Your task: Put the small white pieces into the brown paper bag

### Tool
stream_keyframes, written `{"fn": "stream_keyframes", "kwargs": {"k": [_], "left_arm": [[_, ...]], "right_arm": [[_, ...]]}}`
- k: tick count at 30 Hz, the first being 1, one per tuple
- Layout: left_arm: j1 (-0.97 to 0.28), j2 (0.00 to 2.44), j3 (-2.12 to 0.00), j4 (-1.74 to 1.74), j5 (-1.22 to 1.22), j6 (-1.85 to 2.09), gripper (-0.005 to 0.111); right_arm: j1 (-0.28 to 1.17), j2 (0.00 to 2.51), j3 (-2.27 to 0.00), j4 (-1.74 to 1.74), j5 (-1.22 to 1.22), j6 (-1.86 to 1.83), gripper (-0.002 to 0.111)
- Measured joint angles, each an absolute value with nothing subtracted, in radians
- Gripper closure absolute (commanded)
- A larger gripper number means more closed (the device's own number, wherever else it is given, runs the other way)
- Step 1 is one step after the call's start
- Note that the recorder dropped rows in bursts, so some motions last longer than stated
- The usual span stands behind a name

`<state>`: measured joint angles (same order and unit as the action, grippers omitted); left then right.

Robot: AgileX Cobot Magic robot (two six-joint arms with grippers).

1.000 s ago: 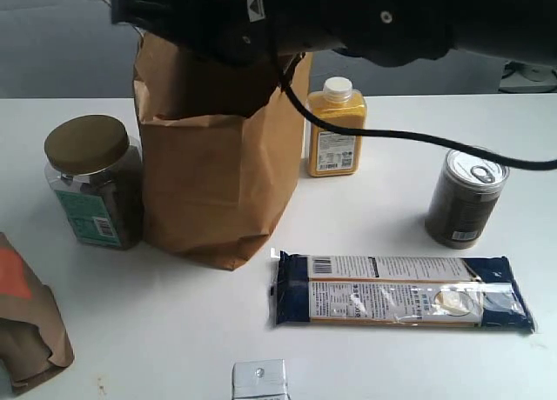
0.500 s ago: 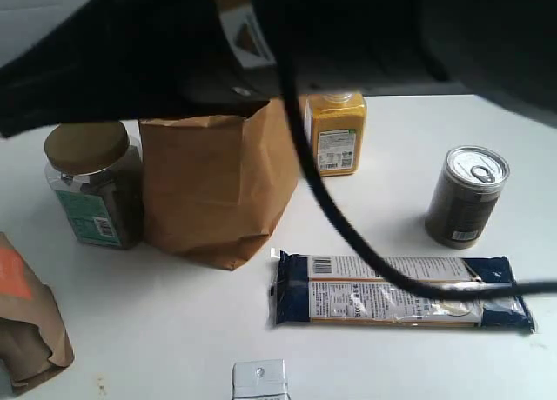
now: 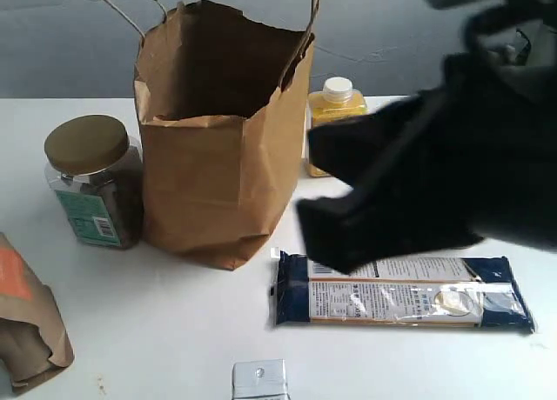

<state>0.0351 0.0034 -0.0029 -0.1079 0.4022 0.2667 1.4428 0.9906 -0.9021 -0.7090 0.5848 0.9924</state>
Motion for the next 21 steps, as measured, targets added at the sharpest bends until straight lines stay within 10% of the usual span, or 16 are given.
{"fn": "stream_keyframes", "kwargs": {"k": [21], "left_arm": [[0.035, 0.003, -0.003, -0.108, 0.402, 0.267, 0.107]], "right_arm": [[0.603, 0.354, -0.366, -0.185, 0.347, 0.451, 0.108]]}}
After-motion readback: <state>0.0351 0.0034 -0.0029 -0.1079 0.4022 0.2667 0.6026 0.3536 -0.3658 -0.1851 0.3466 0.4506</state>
